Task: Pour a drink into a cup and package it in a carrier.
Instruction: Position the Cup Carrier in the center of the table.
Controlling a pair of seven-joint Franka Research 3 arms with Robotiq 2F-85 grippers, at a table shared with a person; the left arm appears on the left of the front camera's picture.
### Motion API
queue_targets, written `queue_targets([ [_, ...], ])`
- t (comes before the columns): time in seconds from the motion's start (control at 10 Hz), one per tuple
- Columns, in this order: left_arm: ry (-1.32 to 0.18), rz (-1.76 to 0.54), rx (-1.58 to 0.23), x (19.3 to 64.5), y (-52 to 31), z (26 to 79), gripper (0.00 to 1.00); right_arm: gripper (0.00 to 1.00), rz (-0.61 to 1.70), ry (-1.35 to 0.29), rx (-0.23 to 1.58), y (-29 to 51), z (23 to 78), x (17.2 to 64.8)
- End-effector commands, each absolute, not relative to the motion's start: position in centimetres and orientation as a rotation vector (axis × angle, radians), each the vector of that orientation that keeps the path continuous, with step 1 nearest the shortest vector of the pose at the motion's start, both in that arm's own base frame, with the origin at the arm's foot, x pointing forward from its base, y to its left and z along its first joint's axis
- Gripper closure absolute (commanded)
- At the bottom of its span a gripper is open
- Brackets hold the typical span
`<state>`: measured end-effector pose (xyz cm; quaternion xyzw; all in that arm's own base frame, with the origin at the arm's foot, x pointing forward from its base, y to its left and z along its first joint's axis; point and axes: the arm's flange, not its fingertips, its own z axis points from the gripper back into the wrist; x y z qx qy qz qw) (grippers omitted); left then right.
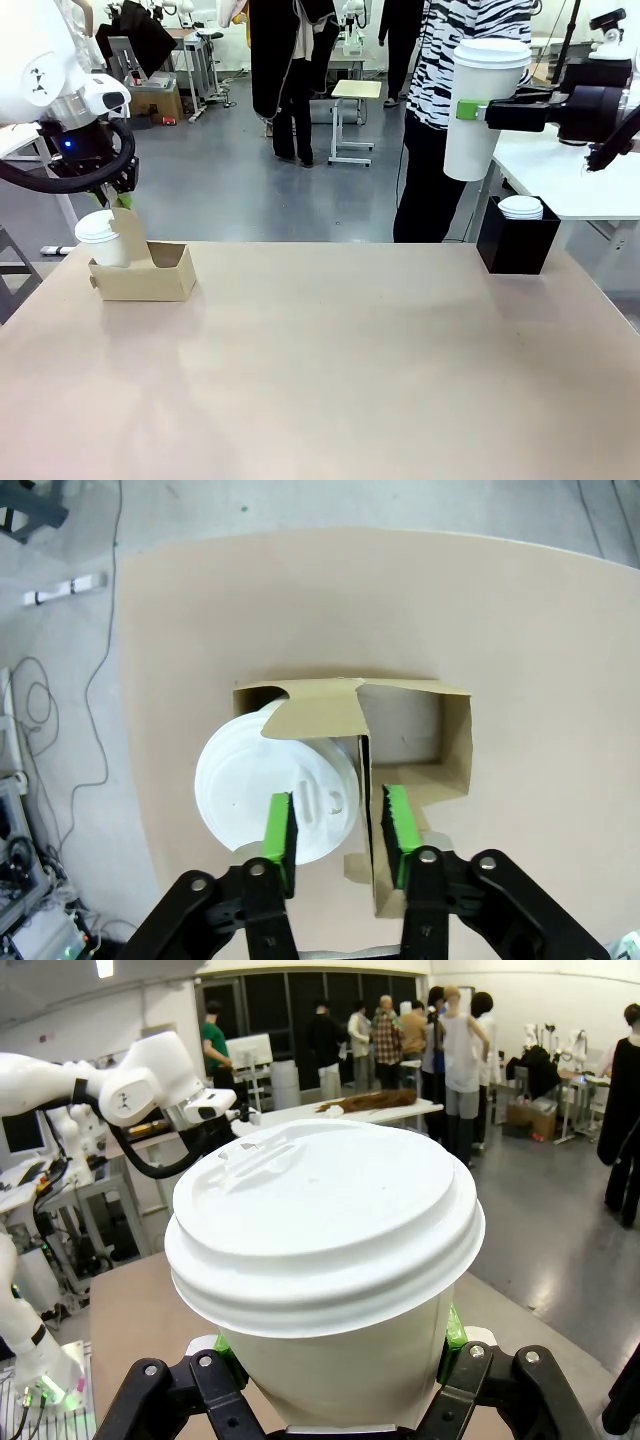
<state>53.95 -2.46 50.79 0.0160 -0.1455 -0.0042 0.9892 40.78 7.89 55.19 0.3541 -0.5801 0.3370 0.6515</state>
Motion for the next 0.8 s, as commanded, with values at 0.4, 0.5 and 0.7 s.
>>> queue_targets([
  [0.4, -0.326, 0.069, 0.074, 54.79, -3.15, 50.24, 1.0, 0.19, 0.762, -1.327, 0.809, 7.97, 55.63, 40.72],
  [0.5, -0.29, -0.007, 0.029, 54.05, -2.94, 50.53, 1.0, 0.19, 0.762, -1.327, 0.809, 7.97, 55.63, 40.72],
  [0.7, -0.29, -0.007, 0.029, 54.05, -2.94, 50.53, 1.0, 0.19, 0.762, -1.327, 0.809, 7.97, 55.63, 40.72],
])
